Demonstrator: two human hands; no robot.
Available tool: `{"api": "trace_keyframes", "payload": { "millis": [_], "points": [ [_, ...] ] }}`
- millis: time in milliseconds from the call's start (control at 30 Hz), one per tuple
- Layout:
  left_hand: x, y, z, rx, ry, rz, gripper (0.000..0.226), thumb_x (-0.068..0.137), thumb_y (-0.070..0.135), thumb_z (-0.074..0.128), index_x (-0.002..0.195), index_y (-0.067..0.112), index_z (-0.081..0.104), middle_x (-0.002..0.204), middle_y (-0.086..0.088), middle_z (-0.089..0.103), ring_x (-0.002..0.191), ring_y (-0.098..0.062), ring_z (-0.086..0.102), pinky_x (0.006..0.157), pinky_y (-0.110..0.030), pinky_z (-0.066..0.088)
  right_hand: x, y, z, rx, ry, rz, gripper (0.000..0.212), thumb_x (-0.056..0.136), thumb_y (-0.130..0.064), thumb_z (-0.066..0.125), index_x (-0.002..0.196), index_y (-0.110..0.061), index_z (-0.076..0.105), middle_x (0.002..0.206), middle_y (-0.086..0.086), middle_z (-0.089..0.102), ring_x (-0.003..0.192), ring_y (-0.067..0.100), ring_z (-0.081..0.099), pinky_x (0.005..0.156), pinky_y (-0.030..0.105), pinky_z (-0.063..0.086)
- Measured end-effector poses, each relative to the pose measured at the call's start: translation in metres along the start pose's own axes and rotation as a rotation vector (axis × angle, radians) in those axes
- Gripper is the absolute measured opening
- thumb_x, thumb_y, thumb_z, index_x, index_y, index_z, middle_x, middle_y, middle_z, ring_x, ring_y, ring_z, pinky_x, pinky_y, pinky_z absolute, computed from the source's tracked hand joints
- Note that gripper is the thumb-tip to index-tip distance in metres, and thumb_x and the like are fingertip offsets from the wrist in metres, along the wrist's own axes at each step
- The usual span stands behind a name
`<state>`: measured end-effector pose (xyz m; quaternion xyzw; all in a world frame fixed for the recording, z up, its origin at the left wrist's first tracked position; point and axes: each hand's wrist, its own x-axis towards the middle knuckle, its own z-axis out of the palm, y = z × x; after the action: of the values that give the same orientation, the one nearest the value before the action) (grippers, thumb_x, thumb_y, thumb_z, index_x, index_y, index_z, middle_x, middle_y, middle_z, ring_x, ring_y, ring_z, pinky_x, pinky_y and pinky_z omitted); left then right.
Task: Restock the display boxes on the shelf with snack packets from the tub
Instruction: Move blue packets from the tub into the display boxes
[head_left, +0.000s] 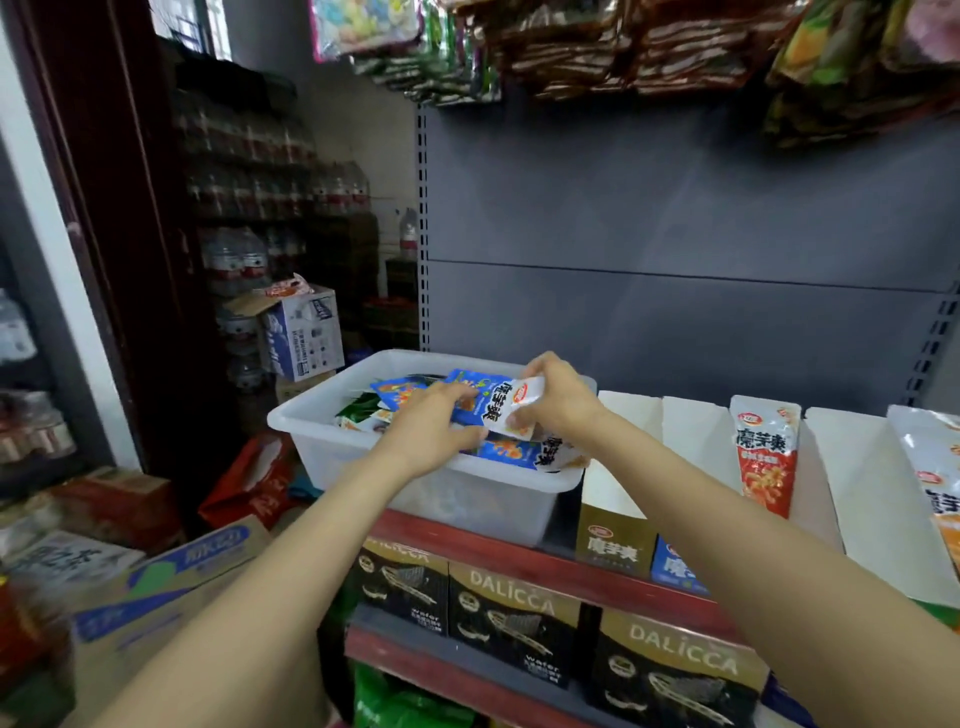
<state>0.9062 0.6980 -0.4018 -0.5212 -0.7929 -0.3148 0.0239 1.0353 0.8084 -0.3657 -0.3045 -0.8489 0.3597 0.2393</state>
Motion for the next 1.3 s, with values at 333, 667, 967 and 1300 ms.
{"api": "trace_keyframes", "payload": {
  "millis": [333, 667, 967, 1300],
  "points": [
    [-0.004, 0.051, -0.003, -0.237, 0.087, 0.097, 0.059, 0.073, 0.026, 0.079, 0.125, 0.025, 0.05, 0.117, -0.001, 0.063, 0.094, -0.017, 0.066, 0.084, -0.02, 0.049, -0.044, 0.027, -0.069, 0.492, 0.085, -0.247, 0.021, 0.082, 0.008, 0.063, 0.098, -0.005, 0.065, 0.089, 0.004, 0.071, 0.076, 0.008, 0.067, 0.064, 0.019, 0.053],
    [0.01, 0.142, 0.06, -0.449, 0.044, 0.186, 0.031, 0.083, 0.012, 0.069, 0.11, 0.012, 0.053, 0.1, 0.0, 0.063, 0.085, -0.002, 0.062, 0.069, -0.013, 0.04, -0.068, 0.079, -0.141, 0.496, 0.417, -0.066, 0.015, 0.085, 0.003, 0.062, 0.096, -0.005, 0.06, 0.089, 0.009, 0.068, 0.075, 0.016, 0.068, 0.061, 0.023, 0.057],
    [0.064, 0.164, 0.092, -0.156, -0.073, 0.189, 0.052, 0.087, -0.003, 0.048, 0.137, 0.007, 0.044, 0.14, -0.01, 0.047, 0.129, -0.021, 0.045, 0.103, -0.023, 0.031, -0.052, 0.101, -0.177, -0.078, 0.471, -0.132, 0.008, 0.085, -0.005, 0.062, 0.081, -0.007, 0.055, 0.089, 0.008, 0.069, 0.09, 0.025, 0.067, 0.076, 0.048, 0.056],
    [0.089, 0.163, 0.11, -0.095, -0.228, 0.177, 0.03, 0.092, 0.01, 0.049, 0.118, 0.012, 0.062, 0.122, -0.006, 0.063, 0.114, -0.024, 0.055, 0.089, -0.029, 0.043, -0.021, 0.111, -0.169, -0.474, 0.116, -0.133, 0.005, 0.087, -0.008, 0.06, 0.091, -0.01, 0.056, 0.088, 0.004, 0.061, 0.078, 0.02, 0.056, 0.054, 0.024, 0.039]
  ]
}}
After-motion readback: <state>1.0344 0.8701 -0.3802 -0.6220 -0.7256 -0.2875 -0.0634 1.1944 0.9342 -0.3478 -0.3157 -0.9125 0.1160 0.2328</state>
